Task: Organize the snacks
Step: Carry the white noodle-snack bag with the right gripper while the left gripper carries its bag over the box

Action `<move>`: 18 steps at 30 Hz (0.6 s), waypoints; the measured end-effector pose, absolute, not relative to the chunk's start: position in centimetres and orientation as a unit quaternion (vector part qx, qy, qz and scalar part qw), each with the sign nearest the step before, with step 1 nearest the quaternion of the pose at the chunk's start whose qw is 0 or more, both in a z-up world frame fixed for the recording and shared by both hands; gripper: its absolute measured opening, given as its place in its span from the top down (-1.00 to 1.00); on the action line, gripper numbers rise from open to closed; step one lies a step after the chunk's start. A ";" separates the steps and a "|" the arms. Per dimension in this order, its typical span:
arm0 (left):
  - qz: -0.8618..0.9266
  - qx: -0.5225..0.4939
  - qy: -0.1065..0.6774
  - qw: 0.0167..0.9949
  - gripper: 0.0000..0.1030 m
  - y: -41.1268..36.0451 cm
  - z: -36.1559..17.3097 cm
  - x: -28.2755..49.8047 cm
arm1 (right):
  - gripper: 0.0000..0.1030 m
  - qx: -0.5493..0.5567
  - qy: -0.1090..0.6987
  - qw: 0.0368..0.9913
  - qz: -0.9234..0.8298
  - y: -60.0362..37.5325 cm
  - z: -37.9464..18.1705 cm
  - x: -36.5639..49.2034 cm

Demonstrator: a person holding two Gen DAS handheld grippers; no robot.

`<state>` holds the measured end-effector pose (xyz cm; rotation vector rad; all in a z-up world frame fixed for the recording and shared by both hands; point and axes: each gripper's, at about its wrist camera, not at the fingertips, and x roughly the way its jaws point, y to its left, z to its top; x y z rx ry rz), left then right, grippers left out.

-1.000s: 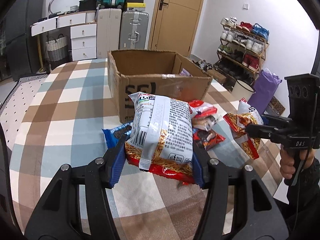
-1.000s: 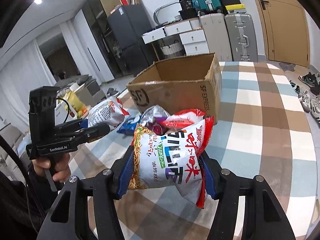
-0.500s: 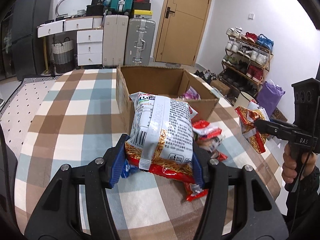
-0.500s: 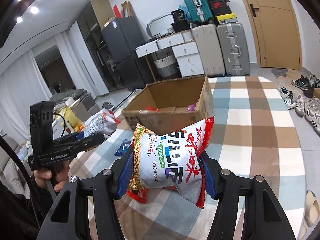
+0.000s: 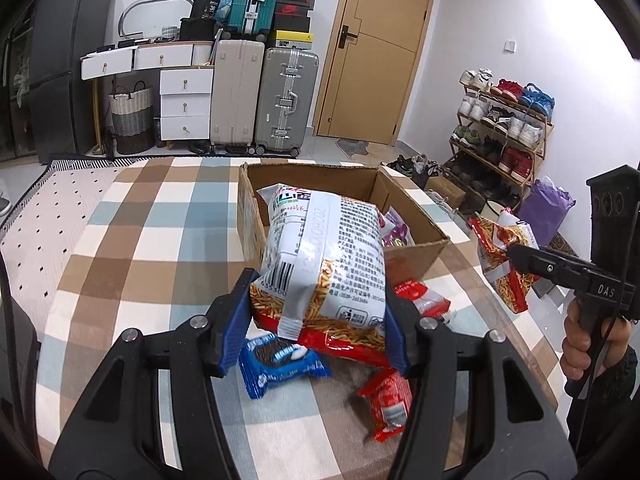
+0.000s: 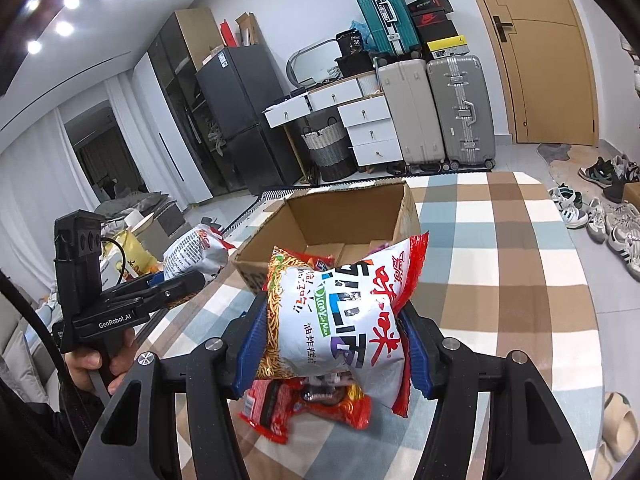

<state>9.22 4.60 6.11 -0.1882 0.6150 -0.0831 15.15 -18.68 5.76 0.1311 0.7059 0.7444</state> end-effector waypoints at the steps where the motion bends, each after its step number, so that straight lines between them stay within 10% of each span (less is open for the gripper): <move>1: -0.040 -0.091 0.301 0.948 -0.05 4.6 6.3 9.5 | -0.17 0.062 0.337 0.870 0.355 -18.5 5.9 15.3; 18: -0.035 -0.078 0.299 0.951 -0.05 5.0 8.3 14.1 | -0.17 0.070 0.340 0.872 0.345 -16.2 7.2 18.3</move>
